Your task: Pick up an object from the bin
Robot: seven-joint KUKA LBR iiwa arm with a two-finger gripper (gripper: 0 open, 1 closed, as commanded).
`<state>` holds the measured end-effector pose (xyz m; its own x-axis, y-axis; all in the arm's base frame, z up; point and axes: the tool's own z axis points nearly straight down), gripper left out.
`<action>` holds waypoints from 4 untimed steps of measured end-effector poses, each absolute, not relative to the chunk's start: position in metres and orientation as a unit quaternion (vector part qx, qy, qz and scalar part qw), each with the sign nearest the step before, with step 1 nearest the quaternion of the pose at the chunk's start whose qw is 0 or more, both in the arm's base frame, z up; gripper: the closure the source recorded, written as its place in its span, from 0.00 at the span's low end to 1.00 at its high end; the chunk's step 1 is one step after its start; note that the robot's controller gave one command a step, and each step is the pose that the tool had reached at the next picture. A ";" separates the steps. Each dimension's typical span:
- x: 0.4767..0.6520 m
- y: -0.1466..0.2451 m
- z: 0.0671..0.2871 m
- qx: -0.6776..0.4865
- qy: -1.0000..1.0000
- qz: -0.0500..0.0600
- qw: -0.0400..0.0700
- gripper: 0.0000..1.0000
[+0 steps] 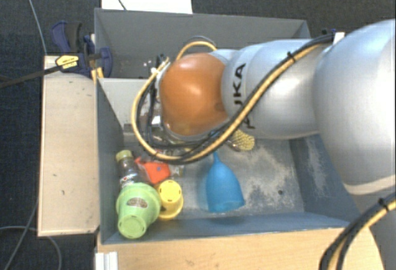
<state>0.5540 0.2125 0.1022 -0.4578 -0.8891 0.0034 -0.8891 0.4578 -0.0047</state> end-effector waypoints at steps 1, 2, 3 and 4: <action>0.555 0.213 0.113 0.519 -0.855 0.003 -0.002 1.00; 0.555 0.213 0.117 0.518 -0.856 0.003 -0.005 1.00; 0.556 0.213 0.123 0.517 -0.856 0.003 -0.006 1.00; 0.553 0.212 0.144 0.514 -0.858 0.001 0.000 1.00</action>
Offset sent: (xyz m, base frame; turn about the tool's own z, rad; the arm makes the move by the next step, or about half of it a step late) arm 0.0006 0.0000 0.0160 0.0026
